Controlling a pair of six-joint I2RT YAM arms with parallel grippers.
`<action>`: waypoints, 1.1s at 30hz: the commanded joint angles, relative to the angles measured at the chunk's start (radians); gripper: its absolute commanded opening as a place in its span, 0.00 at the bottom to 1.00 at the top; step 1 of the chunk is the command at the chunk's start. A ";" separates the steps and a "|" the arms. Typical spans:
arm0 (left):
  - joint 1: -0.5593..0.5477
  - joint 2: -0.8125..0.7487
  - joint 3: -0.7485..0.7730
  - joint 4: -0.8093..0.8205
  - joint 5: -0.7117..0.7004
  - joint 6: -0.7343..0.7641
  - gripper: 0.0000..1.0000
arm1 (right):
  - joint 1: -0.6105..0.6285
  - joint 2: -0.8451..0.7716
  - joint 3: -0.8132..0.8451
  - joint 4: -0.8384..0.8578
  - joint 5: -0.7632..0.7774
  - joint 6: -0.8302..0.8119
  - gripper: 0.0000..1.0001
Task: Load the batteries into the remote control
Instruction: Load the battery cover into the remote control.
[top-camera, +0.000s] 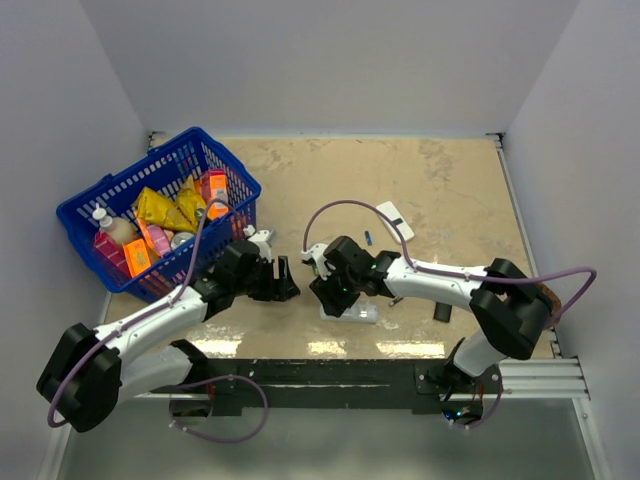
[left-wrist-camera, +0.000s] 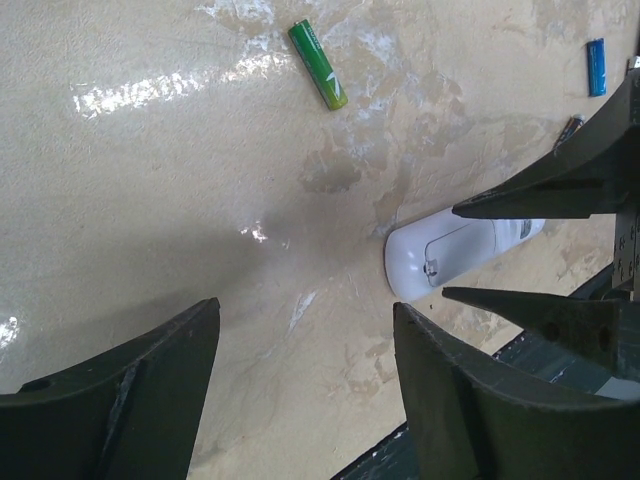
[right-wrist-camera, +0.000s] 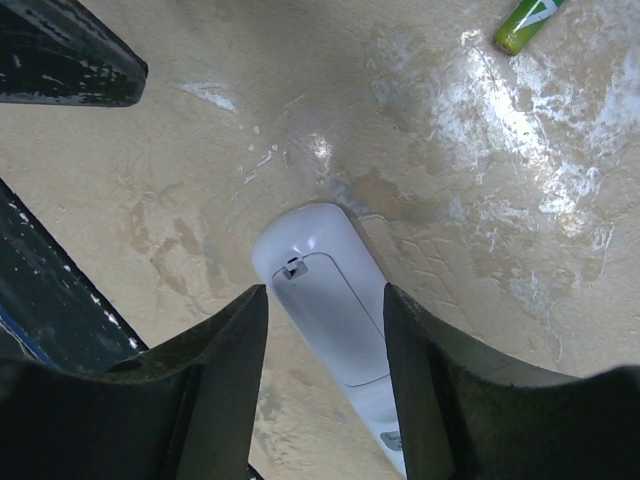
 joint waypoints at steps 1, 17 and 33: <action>0.003 -0.024 0.037 0.000 -0.002 0.029 0.74 | -0.003 -0.004 -0.002 0.023 0.030 0.031 0.51; 0.003 -0.015 0.043 -0.003 -0.009 0.043 0.74 | 0.002 0.071 0.007 0.021 0.042 0.047 0.41; 0.003 -0.001 0.063 -0.007 -0.023 0.058 0.74 | 0.001 0.032 0.012 -0.010 0.059 0.091 0.30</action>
